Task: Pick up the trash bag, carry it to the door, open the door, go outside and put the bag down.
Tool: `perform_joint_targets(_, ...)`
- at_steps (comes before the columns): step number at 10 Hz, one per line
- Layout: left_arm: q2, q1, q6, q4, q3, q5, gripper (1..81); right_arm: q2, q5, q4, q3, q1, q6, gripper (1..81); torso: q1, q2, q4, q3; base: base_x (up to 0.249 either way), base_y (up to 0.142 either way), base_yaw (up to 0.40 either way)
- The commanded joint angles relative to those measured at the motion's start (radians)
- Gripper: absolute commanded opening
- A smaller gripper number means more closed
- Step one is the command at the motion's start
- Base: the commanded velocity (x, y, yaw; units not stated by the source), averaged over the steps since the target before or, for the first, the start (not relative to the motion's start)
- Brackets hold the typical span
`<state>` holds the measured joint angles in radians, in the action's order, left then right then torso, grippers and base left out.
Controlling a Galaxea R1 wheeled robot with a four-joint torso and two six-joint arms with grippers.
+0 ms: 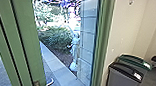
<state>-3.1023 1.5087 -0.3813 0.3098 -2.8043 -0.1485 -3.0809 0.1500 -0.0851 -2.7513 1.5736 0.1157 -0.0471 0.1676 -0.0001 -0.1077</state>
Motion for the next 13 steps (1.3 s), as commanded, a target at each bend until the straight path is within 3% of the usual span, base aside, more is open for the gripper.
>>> perform_joint_targets(1,-0.001,-0.055,-0.004,-0.012,-0.001,0.055,1.0,-0.008,-0.049,0.007,0.003,-0.051,-0.002,81.1,0.000,0.000,0.000,0.000,0.000,0.000,0.147)
perform_joint_targets(9,0.014,-0.049,-0.007,-0.023,0.005,0.067,1.0,0.014,-0.053,0.008,0.021,-0.043,-0.004,81.1,0.000,0.000,0.000,0.000,0.000,0.000,0.167)
perform_joint_targets(13,0.040,-0.031,-0.010,-0.024,0.052,0.067,1.0,0.072,-0.055,0.011,0.120,-0.036,-0.005,81.1,0.000,0.000,0.000,0.000,0.000,0.000,0.182)
